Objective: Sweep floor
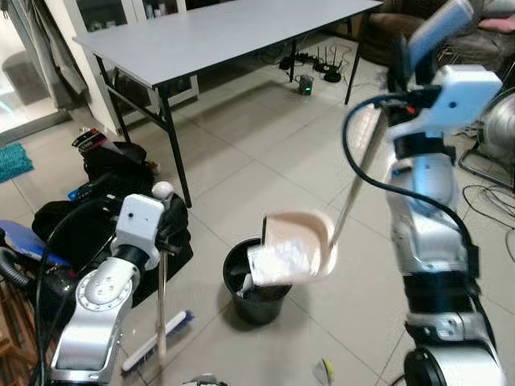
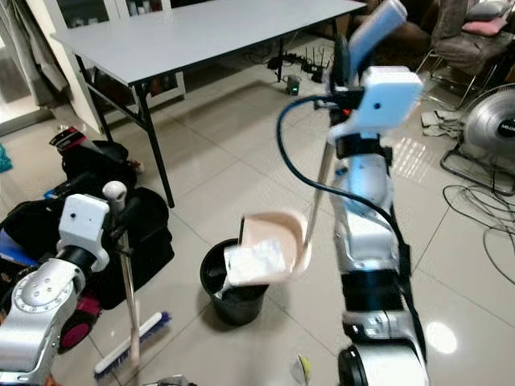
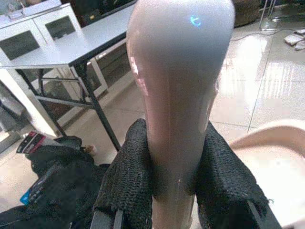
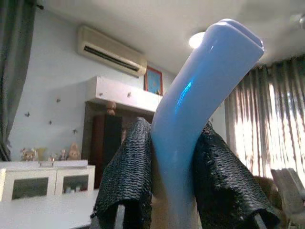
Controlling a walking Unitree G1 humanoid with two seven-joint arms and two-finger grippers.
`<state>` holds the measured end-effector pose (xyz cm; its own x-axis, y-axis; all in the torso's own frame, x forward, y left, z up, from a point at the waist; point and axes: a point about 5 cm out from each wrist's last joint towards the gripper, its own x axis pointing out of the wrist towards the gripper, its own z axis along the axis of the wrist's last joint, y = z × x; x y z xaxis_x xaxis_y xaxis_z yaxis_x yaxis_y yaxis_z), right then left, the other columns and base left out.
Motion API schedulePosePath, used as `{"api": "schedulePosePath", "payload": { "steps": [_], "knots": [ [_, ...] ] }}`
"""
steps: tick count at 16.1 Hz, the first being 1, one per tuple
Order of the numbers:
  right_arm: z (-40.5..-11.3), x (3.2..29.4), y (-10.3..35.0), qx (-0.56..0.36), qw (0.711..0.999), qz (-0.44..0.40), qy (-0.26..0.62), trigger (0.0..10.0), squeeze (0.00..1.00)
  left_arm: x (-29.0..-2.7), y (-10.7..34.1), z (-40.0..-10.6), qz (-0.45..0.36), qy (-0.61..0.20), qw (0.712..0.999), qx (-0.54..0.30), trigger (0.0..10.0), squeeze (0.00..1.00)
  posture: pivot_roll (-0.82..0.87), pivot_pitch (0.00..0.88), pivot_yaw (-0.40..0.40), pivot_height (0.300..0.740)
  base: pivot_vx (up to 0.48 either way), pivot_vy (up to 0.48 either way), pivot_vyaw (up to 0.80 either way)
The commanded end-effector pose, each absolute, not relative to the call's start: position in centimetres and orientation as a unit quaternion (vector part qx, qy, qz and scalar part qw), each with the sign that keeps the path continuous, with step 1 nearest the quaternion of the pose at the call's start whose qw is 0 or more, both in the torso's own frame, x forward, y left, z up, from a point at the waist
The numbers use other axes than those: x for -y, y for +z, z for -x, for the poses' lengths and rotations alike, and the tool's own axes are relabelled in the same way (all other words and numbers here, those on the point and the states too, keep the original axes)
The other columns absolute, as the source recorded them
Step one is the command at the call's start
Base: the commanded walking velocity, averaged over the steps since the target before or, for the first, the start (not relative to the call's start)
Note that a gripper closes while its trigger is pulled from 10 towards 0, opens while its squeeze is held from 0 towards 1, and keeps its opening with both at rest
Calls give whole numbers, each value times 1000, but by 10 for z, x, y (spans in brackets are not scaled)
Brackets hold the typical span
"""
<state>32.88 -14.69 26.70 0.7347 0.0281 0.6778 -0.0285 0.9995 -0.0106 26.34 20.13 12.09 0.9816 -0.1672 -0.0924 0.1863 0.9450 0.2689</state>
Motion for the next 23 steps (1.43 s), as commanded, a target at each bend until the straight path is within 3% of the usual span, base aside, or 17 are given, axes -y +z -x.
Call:
{"api": "schedulePosePath", "payload": {
  "steps": [1,12,14,16,23],
  "knots": [
    [-326,141,283,410,912,-1,16,10000,0,-207,129,-263,-151,-82,985,-14,10000,0,144,4,25,740,0,0,0],
    [-331,54,271,467,870,61,145,10000,0,-227,121,-248,-160,-61,985,-32,10000,0,202,58,10,740,0,0,0],
    [-325,18,250,457,858,93,216,10000,0,-231,118,-244,-162,-55,984,-37,10000,0,214,62,6,740,0,0,0],
    [-319,2,233,446,850,124,250,10000,0,-232,118,-243,-163,-54,984,-38,10000,0,219,62,5,740,0,0,0],
    [-295,-30,206,484,801,184,300,10000,0,-236,118,-247,-164,-56,984,-37,10000,0,215,52,13,740,0,0,0]
  ]
}}
